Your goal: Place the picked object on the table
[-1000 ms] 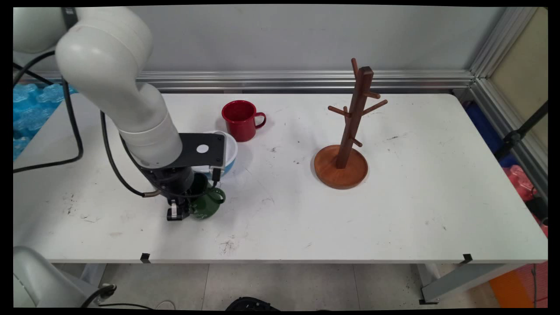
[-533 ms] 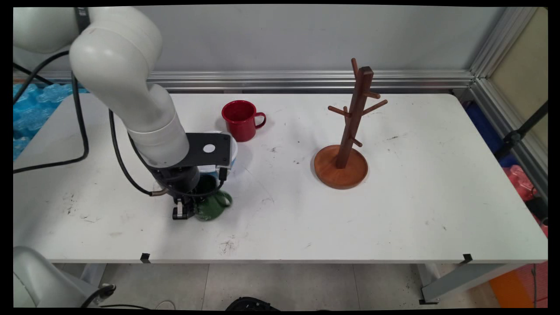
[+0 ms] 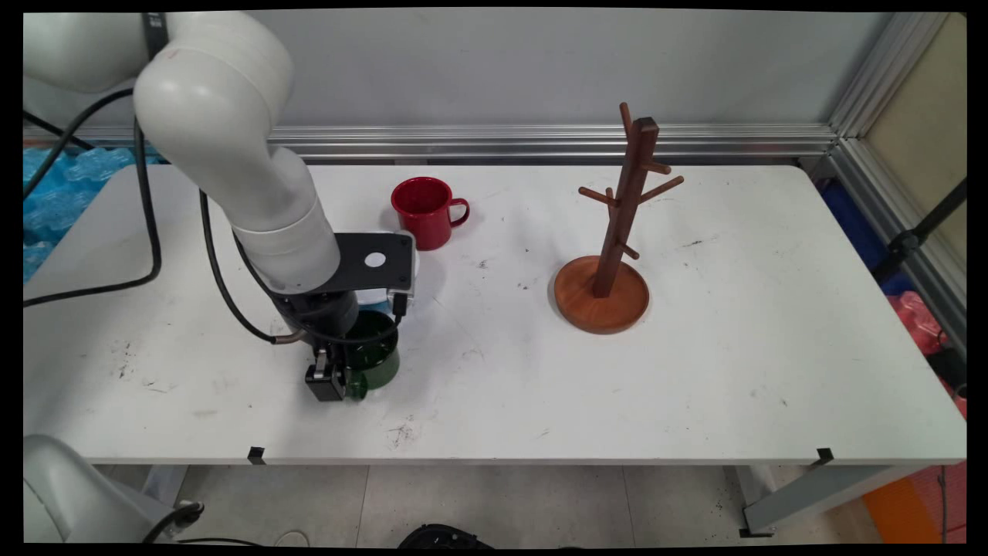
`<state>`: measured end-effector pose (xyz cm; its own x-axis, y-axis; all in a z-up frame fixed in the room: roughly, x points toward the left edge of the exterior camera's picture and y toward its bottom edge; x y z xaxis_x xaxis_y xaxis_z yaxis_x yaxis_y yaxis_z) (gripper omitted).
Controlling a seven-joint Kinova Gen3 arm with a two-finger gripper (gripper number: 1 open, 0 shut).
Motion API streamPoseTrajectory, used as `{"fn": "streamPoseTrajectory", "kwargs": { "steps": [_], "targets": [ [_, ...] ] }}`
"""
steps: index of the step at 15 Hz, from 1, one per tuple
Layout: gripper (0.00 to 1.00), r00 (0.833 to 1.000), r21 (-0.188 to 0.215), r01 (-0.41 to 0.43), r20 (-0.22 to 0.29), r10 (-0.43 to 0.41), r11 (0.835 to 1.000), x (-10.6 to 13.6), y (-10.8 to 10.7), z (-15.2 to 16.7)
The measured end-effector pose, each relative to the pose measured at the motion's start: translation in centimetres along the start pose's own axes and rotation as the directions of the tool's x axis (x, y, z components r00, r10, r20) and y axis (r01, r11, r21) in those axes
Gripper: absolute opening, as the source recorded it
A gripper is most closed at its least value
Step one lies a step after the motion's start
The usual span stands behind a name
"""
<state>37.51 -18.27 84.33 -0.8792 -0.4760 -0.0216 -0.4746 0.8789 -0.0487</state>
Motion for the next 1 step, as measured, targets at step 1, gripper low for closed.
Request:
{"fn": "streamPoseTrajectory", "kwargs": {
  "steps": [1],
  "targets": [
    [1.0,1.0,-0.002,0.001,-0.003,-0.001,1.0,0.05,-0.01,-0.03]
  ]
}}
